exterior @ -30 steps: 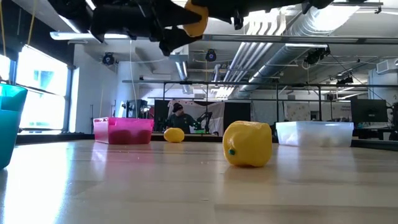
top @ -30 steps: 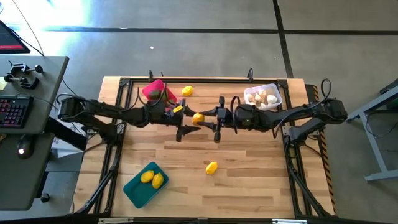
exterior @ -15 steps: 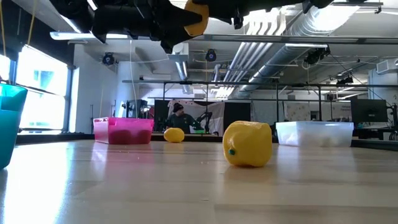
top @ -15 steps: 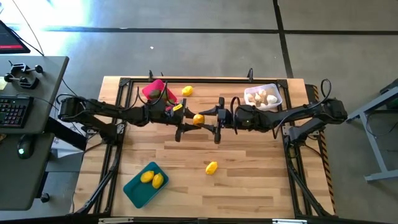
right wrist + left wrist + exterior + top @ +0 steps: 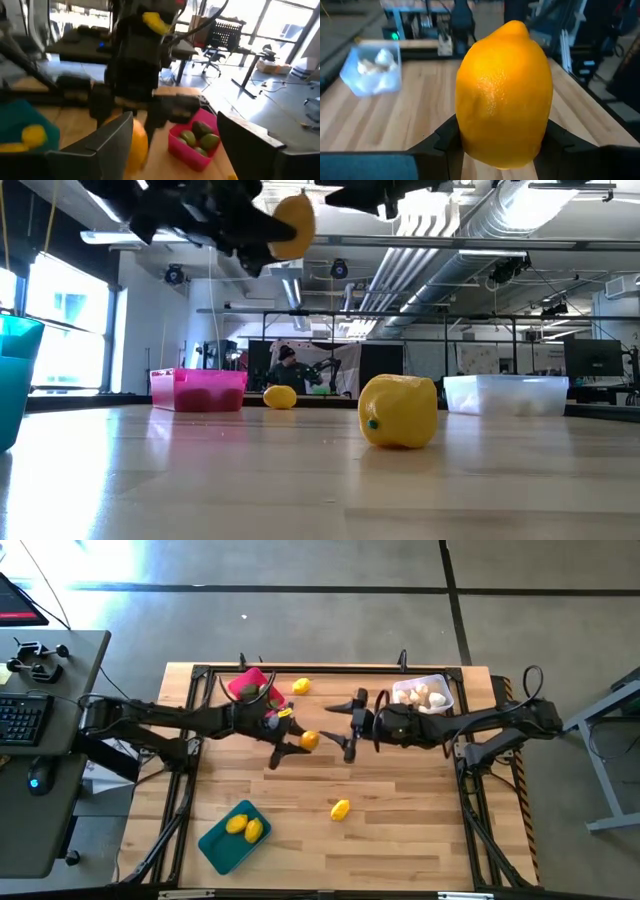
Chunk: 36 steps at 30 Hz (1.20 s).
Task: Sort produce into baskets
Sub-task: Put the yellow lemon in the blue bin
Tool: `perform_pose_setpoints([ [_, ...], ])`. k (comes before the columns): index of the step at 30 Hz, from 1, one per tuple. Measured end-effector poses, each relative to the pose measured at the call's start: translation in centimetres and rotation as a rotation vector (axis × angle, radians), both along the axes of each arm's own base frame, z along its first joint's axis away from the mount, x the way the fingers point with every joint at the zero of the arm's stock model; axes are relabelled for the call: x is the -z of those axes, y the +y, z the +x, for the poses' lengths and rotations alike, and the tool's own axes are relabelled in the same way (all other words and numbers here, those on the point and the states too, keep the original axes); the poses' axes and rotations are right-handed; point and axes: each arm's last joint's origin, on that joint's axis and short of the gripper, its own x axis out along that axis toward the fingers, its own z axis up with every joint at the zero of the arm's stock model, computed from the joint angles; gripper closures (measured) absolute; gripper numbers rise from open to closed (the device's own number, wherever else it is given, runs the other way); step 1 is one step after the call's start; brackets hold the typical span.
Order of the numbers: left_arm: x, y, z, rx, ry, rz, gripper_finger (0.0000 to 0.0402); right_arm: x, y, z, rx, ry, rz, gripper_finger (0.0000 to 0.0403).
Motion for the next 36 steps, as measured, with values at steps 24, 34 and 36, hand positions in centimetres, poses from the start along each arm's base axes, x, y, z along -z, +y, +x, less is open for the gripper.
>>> perform_pose_setpoints([
  [24,0.3,-11.0,-10.8,0.108,0.76,-0.305,0.025,3.8,-1.8,1.3,0.056,0.224,-0.047,0.0379],
  [34,0.8,-13.9,-12.3,0.115,0.861,-0.34,0.025,3.9,-1.7,1.2,0.053,0.237,-0.043,0.0399],
  [36,1.1,-14.4,-12.4,0.116,0.896,-0.344,0.025,4.0,-1.7,1.2,0.053,0.246,-0.043,0.0402],
])
